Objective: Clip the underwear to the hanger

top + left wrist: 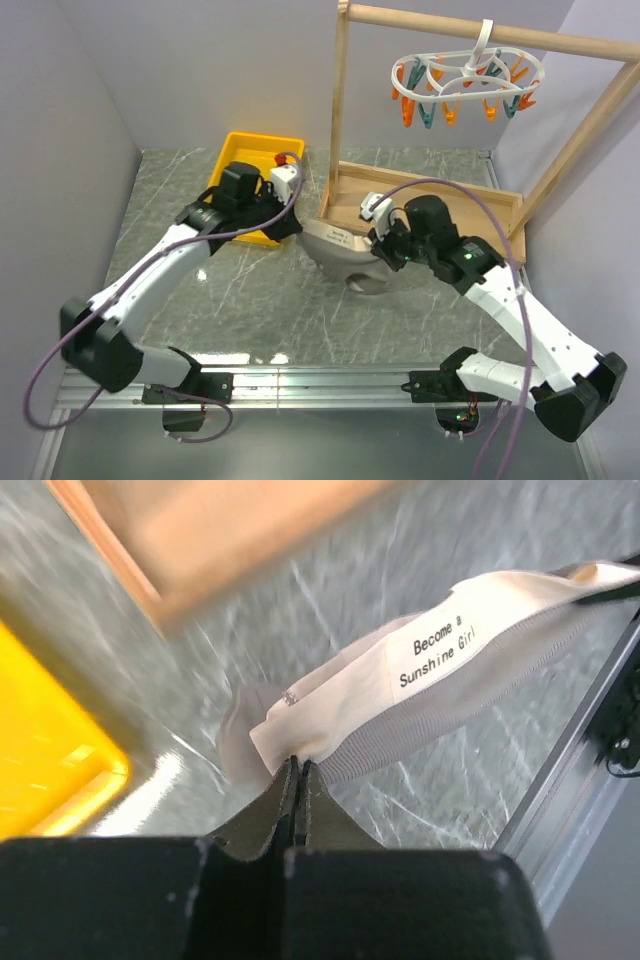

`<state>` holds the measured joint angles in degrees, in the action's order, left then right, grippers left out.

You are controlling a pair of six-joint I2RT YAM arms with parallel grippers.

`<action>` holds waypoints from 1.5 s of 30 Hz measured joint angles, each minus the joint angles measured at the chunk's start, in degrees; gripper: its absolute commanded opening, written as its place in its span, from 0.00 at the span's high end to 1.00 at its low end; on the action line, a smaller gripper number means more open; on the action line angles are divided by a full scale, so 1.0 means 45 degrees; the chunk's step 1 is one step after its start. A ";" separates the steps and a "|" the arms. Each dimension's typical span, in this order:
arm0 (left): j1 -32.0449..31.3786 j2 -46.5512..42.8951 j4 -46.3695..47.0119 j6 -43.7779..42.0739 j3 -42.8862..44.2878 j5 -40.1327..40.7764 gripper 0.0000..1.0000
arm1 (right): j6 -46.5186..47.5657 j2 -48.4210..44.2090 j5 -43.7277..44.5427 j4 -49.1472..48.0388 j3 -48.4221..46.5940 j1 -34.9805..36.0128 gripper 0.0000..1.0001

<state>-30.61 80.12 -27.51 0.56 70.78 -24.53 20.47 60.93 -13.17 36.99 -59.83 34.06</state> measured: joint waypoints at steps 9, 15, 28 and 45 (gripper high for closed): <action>-0.0107 -0.4017 -0.1613 -0.1083 -0.0384 -0.0141 1.00 | 0.0233 -0.2229 -0.0971 0.1821 -0.1214 0.0554 1.00; -0.0364 -0.6178 -0.3347 -0.2001 -0.1064 -0.0947 1.00 | -0.0665 -0.4046 -0.2331 0.2161 -0.0058 0.2103 1.00; -0.0525 -0.0962 -0.1491 -0.1059 -0.2171 0.1462 0.69 | -0.1719 -0.0053 -0.0529 -0.0510 0.2550 -0.0670 0.16; 0.1525 -0.0427 -0.0495 0.0063 -0.3580 0.1044 0.40 | -0.3507 0.3079 -0.1365 -0.0806 0.2059 -0.1326 0.40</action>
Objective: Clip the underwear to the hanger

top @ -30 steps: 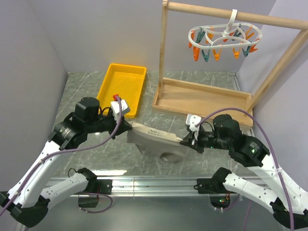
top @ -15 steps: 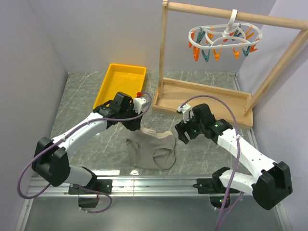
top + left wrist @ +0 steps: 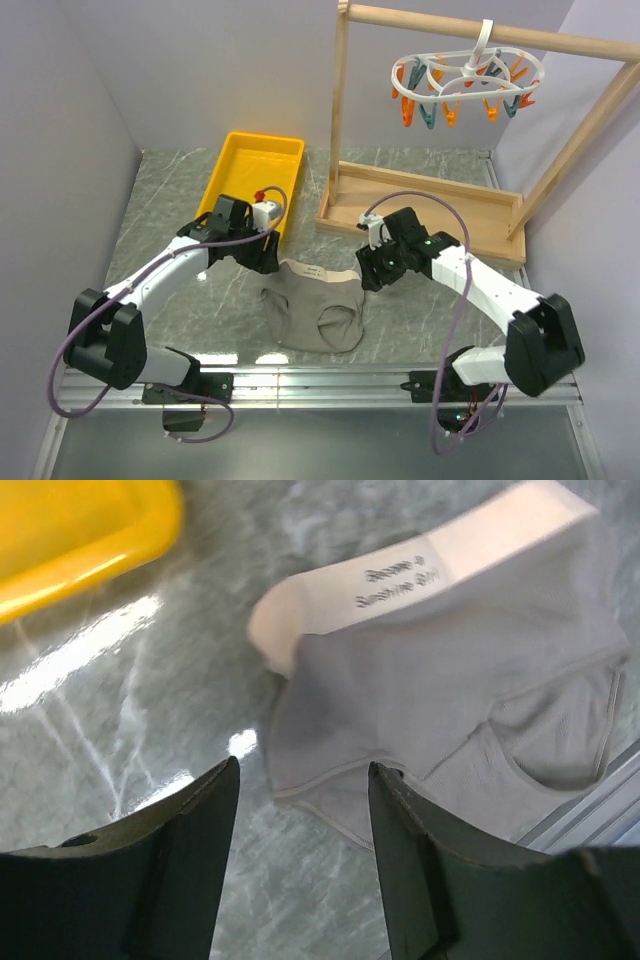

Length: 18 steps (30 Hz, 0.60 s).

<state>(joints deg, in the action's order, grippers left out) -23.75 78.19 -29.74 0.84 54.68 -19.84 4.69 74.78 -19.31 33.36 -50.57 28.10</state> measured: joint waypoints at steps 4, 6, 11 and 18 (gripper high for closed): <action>0.0976 0.0534 0.0165 0.0583 -0.0053 -0.0321 0.39 | -0.1054 0.1239 -0.0301 -0.0165 -0.0189 -0.0005 0.37; 0.1137 0.0908 0.0325 0.0763 -0.0049 -0.0481 0.38 | -0.1535 0.1710 -0.0321 -0.0219 -0.0185 -0.0015 0.36; 0.1141 0.2234 0.0520 0.1103 0.0393 -0.1112 0.38 | -0.2361 0.2807 -0.0432 -0.0617 -0.0228 -0.0316 0.34; 0.1137 0.3871 0.0962 0.1447 0.1069 -0.1899 0.68 | -0.2866 0.4182 -0.1073 -0.1171 -0.0505 -0.1141 0.82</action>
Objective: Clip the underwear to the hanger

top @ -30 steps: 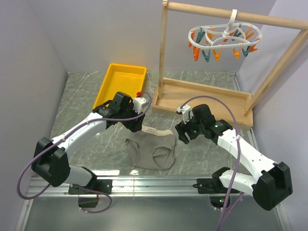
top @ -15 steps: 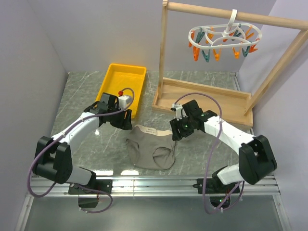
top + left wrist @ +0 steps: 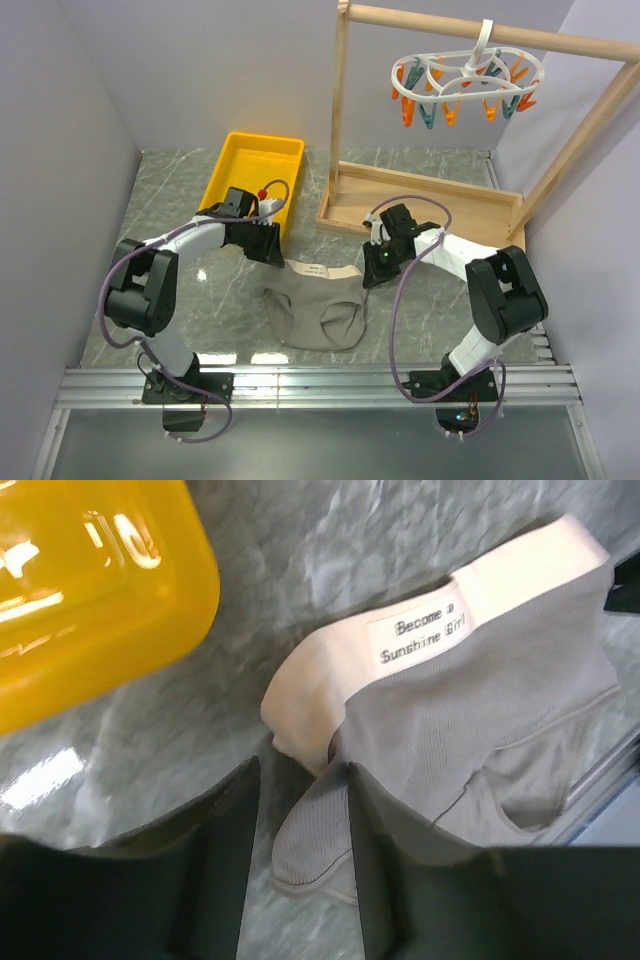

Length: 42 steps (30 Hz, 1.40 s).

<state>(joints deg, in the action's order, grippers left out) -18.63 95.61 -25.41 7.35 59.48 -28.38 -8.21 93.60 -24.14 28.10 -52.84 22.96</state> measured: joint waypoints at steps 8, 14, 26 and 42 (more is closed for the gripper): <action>0.0005 0.0636 -0.0087 -0.0831 0.0991 -0.1773 1.00 | 0.1933 -0.0899 -0.0631 -0.0087 -0.0466 -0.0136 1.00; 0.0005 -0.1156 -0.0971 -0.3308 0.0491 -0.2443 1.00 | 0.4658 -0.3614 -0.0393 -0.0413 0.0126 0.0529 1.00; -0.1443 -0.6173 -0.2958 -1.1662 -0.4352 -0.1938 0.91 | 1.0948 -0.9112 0.2769 -0.1724 0.6431 0.6543 0.82; -0.1773 -0.7427 -0.3230 -1.2852 -0.4585 -0.1093 0.31 | 1.0792 -0.9787 0.3327 -0.0971 0.5659 0.6314 0.36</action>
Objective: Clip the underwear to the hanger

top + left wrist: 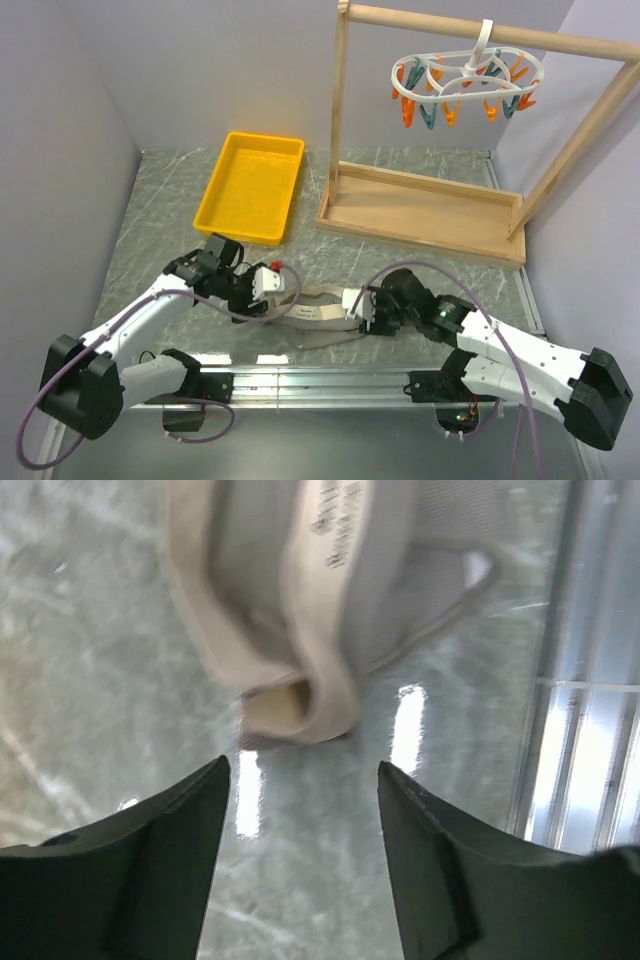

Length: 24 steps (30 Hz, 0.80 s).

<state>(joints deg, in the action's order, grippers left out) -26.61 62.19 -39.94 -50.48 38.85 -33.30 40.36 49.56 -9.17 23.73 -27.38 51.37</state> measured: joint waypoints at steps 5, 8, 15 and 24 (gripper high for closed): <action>0.1127 0.1375 -0.0126 0.0437 0.0874 -0.0437 0.27 | -0.0665 0.1666 -0.0928 0.0729 -0.1345 -0.2594 0.33; 0.1253 0.1821 -0.0287 0.0296 0.1175 -0.0908 0.26 | -0.0831 0.2346 -0.1909 0.1234 -0.2307 -0.3099 0.33; 0.1253 0.2365 -0.0432 0.0034 0.1418 -0.1404 0.27 | -0.1428 0.3356 -0.3925 0.2463 -0.3410 -0.3123 0.31; 0.1253 0.2341 -0.0670 -0.1127 0.1438 -0.1651 0.27 | -0.2628 0.6343 -0.4245 0.2521 -0.4376 -0.3259 0.40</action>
<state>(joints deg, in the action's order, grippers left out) -20.97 72.73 -42.96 -55.55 45.32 -40.73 28.53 78.11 -28.27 35.07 -47.07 36.71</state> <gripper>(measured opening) 0.735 0.658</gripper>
